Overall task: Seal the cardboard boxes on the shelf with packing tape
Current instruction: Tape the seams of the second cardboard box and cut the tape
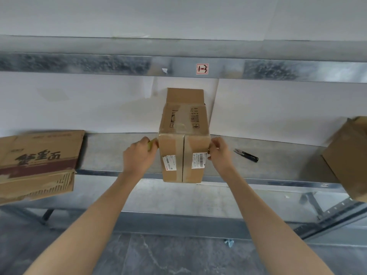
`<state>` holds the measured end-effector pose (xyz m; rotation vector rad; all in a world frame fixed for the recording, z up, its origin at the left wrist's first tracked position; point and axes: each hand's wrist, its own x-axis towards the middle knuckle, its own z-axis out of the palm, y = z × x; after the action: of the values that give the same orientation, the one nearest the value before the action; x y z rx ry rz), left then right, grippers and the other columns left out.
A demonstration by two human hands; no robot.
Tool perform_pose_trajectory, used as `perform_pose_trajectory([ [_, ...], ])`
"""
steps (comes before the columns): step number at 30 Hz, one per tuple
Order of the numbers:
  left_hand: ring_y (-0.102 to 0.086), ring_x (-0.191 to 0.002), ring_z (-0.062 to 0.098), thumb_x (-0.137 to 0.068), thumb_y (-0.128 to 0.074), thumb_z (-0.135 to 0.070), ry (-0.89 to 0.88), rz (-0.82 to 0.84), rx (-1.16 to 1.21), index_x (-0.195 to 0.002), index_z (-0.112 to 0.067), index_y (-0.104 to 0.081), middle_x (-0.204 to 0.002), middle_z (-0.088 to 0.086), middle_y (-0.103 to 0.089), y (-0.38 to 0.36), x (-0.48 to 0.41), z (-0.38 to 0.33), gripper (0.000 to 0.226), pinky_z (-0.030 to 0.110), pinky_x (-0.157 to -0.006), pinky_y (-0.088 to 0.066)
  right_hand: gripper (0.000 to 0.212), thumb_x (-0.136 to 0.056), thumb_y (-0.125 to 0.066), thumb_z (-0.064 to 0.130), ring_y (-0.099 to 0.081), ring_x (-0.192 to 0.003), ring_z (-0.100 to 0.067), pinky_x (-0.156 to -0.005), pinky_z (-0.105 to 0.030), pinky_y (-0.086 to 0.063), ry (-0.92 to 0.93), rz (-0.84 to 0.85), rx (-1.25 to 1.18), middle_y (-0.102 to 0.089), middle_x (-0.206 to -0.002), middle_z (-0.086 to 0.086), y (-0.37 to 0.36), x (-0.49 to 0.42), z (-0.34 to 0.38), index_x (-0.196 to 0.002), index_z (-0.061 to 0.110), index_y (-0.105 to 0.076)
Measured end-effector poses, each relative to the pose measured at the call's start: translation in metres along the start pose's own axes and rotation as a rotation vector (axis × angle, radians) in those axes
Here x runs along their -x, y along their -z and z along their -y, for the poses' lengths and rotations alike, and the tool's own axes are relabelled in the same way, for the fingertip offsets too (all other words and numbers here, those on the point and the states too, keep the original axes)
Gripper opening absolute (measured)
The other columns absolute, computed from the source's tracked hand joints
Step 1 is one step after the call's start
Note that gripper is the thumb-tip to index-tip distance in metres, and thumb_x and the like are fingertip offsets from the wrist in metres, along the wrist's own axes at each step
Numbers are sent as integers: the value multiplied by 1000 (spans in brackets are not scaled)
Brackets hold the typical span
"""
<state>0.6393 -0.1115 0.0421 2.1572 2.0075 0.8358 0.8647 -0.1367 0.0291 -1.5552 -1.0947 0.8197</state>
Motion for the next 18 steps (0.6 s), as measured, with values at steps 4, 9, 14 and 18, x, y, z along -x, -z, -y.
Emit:
perform_pose_trajectory([
  [4,-45,-51,28,-93,-51,-29,4,-47,16,-67,-9,-43,-54,5,-47,-6,5,3,34,26,-52,-30,9,-92,-52,8,-52,-83,-21,-70,-33,-43,-131,83,187,-54,-85,0,-8,-4,-47,-95,13,-44],
  [9,-45,-52,26,-92,-51,-26,7,-81,19,-71,-8,-47,-58,6,-49,-11,8,2,28,29,-54,-33,19,-91,-57,12,-56,-93,-22,-71,-28,-43,-46,28,467,-61,-107,-10,41,-29,-91,-110,10,-57],
  [14,-47,-60,34,-93,-51,-23,98,-138,49,-77,-2,-53,-63,14,-53,-20,10,-2,26,37,-58,-40,43,-91,-57,22,-37,-125,-32,-101,-44,-30,17,-47,864,-46,-137,-9,91,-56,-117,-133,19,-50],
  [18,-46,-60,38,-92,-49,-22,97,-179,62,-77,-1,-52,-63,18,-52,-23,11,-1,26,38,-58,-38,54,-93,-52,32,-26,-132,-31,-104,-44,-25,-66,-30,948,-34,-146,-8,109,-73,-131,-142,18,-35],
])
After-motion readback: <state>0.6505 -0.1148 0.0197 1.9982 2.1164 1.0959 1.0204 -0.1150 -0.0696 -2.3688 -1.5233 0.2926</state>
